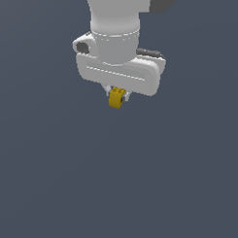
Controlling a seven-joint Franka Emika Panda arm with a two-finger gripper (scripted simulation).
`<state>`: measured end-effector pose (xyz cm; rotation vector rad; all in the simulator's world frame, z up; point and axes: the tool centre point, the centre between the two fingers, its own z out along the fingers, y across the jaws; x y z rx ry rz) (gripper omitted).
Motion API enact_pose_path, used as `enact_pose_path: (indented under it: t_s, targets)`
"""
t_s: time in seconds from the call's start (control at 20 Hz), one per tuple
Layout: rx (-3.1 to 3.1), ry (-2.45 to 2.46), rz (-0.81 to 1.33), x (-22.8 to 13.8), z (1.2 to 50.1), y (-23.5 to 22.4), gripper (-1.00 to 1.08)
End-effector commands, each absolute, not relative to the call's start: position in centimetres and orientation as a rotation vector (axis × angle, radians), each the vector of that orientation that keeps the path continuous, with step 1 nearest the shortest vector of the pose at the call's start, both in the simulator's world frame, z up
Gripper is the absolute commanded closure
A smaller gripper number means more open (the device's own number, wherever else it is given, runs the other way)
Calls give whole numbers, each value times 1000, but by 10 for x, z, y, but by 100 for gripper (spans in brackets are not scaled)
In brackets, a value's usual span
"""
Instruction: Pick up the object and move it to a goal position.
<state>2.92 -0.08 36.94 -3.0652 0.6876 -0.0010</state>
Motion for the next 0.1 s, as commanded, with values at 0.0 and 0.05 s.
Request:
enact_pose_path:
  t_s: [0.0, 0.05]
  targets:
    - [-3065, 687, 0, 30, 373, -2, 108]
    - [-3065, 687, 0, 30, 373, -2, 108]
